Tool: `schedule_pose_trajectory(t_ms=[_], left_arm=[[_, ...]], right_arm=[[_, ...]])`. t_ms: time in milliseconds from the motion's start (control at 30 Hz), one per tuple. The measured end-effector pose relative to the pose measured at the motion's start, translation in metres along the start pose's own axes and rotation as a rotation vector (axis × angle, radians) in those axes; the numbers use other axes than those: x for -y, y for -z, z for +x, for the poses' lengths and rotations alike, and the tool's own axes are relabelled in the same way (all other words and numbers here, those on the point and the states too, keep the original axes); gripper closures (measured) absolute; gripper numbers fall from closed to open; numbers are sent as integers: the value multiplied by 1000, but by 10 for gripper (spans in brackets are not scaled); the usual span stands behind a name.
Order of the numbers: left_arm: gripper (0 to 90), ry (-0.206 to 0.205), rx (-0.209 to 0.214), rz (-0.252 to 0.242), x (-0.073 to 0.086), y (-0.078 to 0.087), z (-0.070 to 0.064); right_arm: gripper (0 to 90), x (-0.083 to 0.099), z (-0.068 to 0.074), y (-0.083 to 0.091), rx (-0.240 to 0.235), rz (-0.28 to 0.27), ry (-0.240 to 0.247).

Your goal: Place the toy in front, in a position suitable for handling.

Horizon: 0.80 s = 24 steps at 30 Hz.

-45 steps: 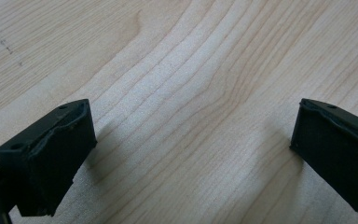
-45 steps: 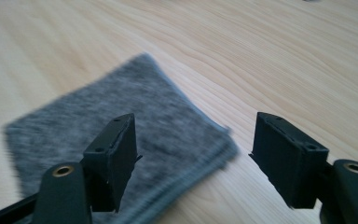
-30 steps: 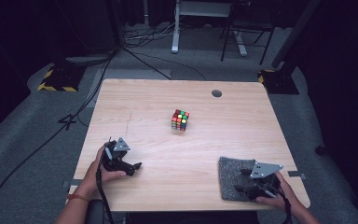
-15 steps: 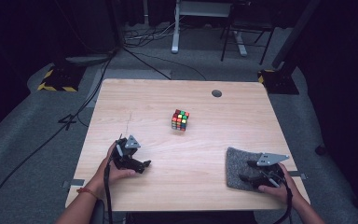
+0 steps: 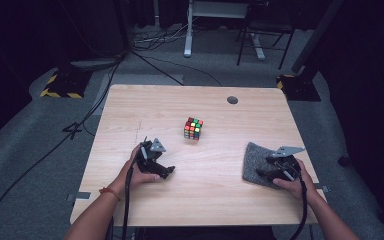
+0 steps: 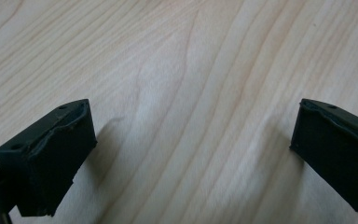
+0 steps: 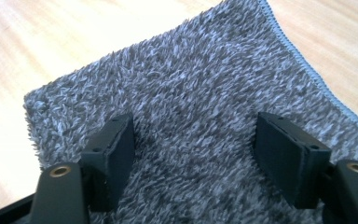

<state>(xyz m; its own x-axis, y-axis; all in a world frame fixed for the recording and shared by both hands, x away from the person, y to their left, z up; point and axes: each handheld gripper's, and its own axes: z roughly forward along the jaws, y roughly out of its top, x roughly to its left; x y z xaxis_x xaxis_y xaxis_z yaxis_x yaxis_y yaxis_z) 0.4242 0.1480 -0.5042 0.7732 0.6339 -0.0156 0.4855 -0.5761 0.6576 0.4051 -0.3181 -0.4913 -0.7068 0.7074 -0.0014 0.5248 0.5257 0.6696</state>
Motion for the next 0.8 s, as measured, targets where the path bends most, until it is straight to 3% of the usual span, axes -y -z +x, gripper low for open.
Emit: schedule_pose_trajectory(t_ms=[167, 333, 433, 467, 500, 533, 600, 633, 700, 800], left_arm=[[3, 8, -5, -6, -14, -13, 1], [7, 3, -7, -6, -29, -25, -1], [145, -4, -28, -42, -34, -28, -5], [145, -19, -43, -57, -36, -29, -7], [166, -38, -112, -66, -42, -32, -12], [163, -40, -126, -66, -44, -34, -13], [174, -43, -118, -60, -47, -36, -13], [156, 7, -56, -31, -56, -40, -9], [159, 56, 14, -44, -63, -41, -4], [158, 58, -13, -72, -69, -42, -4]], right_arm=[[290, -4, 0, -3, 17, 5, -11], [291, 4, 1, -3, 22, -52, -30], [290, 4, 1, -3, 28, -55, -29], [290, 4, 1, -3, 28, -55, -29], [290, 5, 1, -3, 24, -59, -29], [290, 5, 1, -3, 25, -61, -29], [290, 6, 1, -3, 25, -67, -30], [290, 6, 1, -3, 25, -72, -30], [290, 9, 1, -3, 28, -89, -28], [290, 10, 2, -3, 30, -95, -26]])
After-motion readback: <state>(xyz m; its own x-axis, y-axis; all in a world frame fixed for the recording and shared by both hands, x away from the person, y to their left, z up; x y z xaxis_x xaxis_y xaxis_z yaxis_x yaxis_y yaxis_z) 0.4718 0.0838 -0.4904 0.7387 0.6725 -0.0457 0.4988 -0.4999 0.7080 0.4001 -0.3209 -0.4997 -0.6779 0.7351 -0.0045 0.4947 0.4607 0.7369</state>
